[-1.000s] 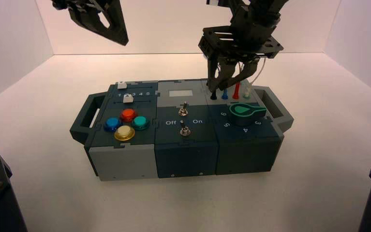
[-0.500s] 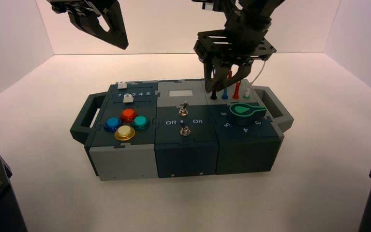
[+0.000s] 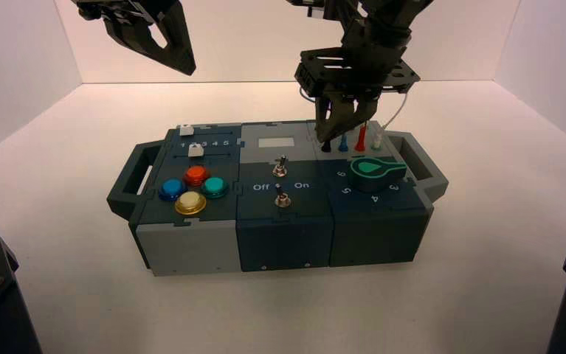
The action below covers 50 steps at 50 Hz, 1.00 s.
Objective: Pull the black wire.
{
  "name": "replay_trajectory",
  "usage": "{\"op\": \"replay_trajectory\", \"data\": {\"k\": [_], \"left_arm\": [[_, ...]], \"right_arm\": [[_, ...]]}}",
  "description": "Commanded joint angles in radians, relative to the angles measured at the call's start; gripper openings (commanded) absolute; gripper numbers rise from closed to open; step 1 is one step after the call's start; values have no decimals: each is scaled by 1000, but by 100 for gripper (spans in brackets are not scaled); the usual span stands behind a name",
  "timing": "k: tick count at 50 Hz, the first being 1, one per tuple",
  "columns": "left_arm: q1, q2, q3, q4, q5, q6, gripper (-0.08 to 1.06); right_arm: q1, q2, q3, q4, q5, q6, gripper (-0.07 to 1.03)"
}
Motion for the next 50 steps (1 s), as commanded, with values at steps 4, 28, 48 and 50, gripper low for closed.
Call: {"op": "replay_trajectory", "data": {"k": [4,28,48,50], "left_arm": [[-3,-6,-14,2,-3,6,-3],[-3,2,-18,3,0,23,-3],[-5,6,-18,11,0,31,-3],[-3,6,-18,11,0,34,-3]], "right_arm": [[-18,-100,-43,5,34,8,-2],[23,-51,-114,52,78,2,-3],[48,26,-117,49,124,-26,45],[49,21,-115,48,126,-31,47]]}}
